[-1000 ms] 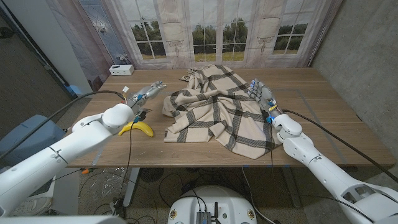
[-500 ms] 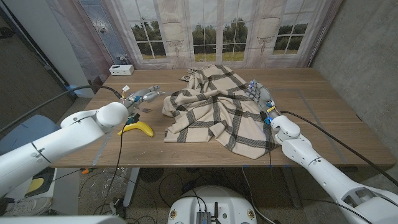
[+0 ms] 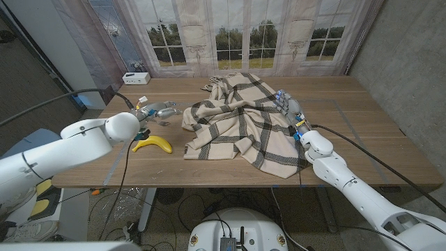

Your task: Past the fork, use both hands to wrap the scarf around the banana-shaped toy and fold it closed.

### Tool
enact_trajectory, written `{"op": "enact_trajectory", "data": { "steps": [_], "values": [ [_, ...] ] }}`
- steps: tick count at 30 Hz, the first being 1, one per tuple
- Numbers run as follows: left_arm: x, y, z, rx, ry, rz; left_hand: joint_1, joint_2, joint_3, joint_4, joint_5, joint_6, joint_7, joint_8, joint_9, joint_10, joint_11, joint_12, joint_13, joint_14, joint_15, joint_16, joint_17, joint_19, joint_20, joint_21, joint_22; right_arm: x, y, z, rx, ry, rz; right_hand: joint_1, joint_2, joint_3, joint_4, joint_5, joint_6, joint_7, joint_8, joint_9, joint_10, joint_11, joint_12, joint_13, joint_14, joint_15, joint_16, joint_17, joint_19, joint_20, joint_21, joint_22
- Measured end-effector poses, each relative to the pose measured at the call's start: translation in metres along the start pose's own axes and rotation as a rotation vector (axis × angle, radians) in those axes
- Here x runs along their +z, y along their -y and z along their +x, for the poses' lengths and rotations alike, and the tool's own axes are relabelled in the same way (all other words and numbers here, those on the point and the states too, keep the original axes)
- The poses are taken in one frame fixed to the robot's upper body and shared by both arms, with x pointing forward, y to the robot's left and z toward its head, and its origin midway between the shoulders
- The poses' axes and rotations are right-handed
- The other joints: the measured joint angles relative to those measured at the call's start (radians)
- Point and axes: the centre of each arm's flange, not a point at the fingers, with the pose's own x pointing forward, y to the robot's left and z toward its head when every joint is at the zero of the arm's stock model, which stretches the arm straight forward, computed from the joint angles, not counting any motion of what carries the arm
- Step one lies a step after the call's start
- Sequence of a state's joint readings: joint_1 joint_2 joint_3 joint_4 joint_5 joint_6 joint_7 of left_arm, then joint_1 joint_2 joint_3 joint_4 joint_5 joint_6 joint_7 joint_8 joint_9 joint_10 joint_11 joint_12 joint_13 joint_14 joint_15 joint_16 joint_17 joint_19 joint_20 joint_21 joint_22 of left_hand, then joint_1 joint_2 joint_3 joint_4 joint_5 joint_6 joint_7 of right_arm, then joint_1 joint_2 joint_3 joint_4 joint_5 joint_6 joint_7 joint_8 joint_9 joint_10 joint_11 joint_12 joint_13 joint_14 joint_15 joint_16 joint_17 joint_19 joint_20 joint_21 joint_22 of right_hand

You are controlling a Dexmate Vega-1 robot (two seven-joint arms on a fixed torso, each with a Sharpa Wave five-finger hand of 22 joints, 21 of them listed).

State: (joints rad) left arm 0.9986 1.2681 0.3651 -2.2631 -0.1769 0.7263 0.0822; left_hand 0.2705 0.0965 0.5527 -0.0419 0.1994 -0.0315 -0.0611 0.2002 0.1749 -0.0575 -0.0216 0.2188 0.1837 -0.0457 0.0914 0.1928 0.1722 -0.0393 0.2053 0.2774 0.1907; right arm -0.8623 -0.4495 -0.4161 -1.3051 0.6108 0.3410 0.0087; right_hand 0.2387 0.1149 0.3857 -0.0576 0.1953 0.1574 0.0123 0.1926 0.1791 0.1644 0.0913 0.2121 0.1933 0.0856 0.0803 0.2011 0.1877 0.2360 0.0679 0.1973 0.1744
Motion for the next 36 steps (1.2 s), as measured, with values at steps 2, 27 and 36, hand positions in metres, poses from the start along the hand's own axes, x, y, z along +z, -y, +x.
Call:
{"op": "enact_trajectory", "data": {
  "steps": [2, 27, 36],
  "values": [
    [0.001, 0.000, -0.001, -0.008, -0.010, 0.017, 0.013, -0.002, 0.004, -0.010, -0.004, 0.005, 0.002, 0.000, 0.000, 0.007, 0.000, 0.000, 0.000, 0.010, -0.005, 0.000, 0.000, 0.003, 0.003, 0.000, 0.000, 0.000, -0.001, 0.000, 0.000, 0.003, 0.000, 0.000, 0.000, 0.000, 0.000, 0.000, 0.000, 0.000, 0.000, 0.000, 0.000, 0.000, 0.000, 0.000, 0.000, 0.000, 0.000, 0.001, 0.000, 0.000, 0.000, 0.000],
    [0.012, -0.004, -0.011, -0.145, -0.185, 0.300, 0.230, -0.029, 0.031, -0.138, -0.015, 0.178, -0.018, 0.020, 0.000, 0.155, -0.030, 0.019, 0.000, 0.103, -0.061, 0.000, 0.000, 0.089, -0.018, -0.012, -0.005, -0.004, -0.018, 0.001, 0.007, 0.013, 0.006, 0.000, 0.000, -0.004, -0.004, 0.000, 0.005, 0.006, 0.000, 0.000, 0.003, 0.003, 0.000, 0.000, 0.000, 0.000, 0.000, 0.001, 0.000, 0.000, 0.000, 0.000],
    [0.013, -0.002, -0.008, -0.187, -0.252, 0.388, 0.310, -0.050, 0.034, -0.142, -0.015, 0.186, -0.025, 0.017, 0.000, 0.182, -0.039, 0.017, 0.000, 0.125, -0.083, 0.000, 0.000, 0.107, -0.036, -0.015, -0.005, -0.005, -0.020, 0.000, 0.002, 0.012, 0.011, 0.000, 0.000, -0.004, -0.004, 0.000, 0.011, 0.000, 0.000, 0.000, 0.013, 0.005, 0.000, 0.000, 0.000, 0.000, 0.000, 0.001, 0.000, 0.000, 0.000, 0.000]
  ]
}}
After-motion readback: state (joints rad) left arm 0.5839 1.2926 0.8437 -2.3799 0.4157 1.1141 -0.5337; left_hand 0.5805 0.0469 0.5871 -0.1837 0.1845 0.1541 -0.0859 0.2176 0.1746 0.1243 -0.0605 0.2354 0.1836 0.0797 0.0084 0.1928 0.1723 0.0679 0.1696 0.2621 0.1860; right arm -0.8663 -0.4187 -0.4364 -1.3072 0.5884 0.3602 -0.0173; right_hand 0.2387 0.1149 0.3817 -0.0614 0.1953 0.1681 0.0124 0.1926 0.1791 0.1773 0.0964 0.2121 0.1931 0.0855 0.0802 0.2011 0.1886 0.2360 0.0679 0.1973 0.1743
